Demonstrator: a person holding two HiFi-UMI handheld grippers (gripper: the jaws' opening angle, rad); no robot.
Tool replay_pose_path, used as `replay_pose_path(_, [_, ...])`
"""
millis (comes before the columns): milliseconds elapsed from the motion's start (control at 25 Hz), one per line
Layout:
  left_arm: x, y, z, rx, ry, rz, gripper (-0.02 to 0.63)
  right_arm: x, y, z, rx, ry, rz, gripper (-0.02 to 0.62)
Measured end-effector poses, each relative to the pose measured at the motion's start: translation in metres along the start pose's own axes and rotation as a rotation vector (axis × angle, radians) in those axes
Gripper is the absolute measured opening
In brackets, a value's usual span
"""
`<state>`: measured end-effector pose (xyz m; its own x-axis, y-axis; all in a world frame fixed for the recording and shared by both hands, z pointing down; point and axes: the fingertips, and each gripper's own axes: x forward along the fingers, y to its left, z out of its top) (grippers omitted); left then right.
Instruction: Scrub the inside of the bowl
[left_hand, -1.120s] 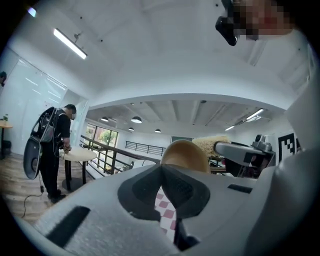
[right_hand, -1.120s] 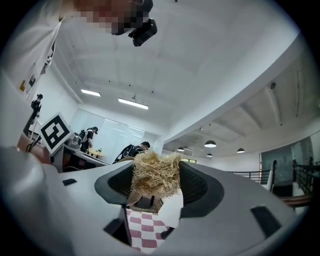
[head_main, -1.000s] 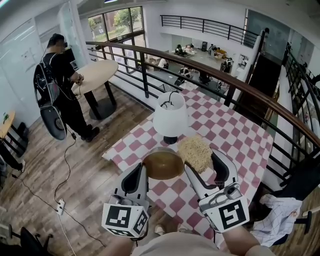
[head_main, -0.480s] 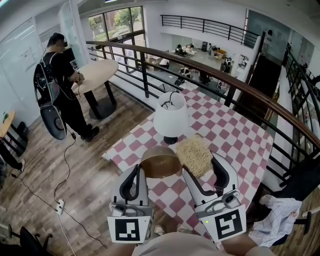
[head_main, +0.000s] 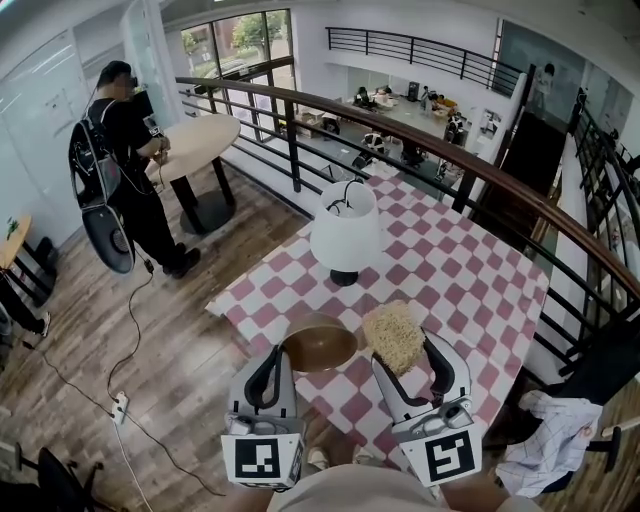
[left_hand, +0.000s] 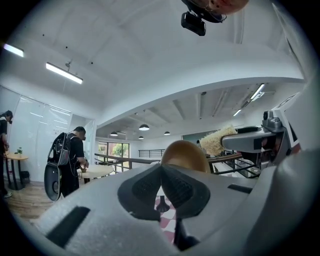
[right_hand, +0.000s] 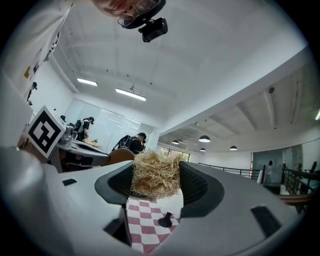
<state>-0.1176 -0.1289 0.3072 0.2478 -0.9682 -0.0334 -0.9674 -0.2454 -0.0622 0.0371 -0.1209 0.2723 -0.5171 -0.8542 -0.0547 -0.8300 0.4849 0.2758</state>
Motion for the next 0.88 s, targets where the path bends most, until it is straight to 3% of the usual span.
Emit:
replay_pose_path(440, [0.007, 0.006, -0.031, -0.046, 0.086, -0.01, 0.017, 0.005, 0.003, -0.021, 0.025, 0.043, 0.003, 0.249])
replay_pose_path(880, [0.035, 0.004, -0.122, -0.211, 0.361, -0.05, 0.017, 0.009, 0.007, -0.066, 0.068, 0.149, 0.015, 0.249])
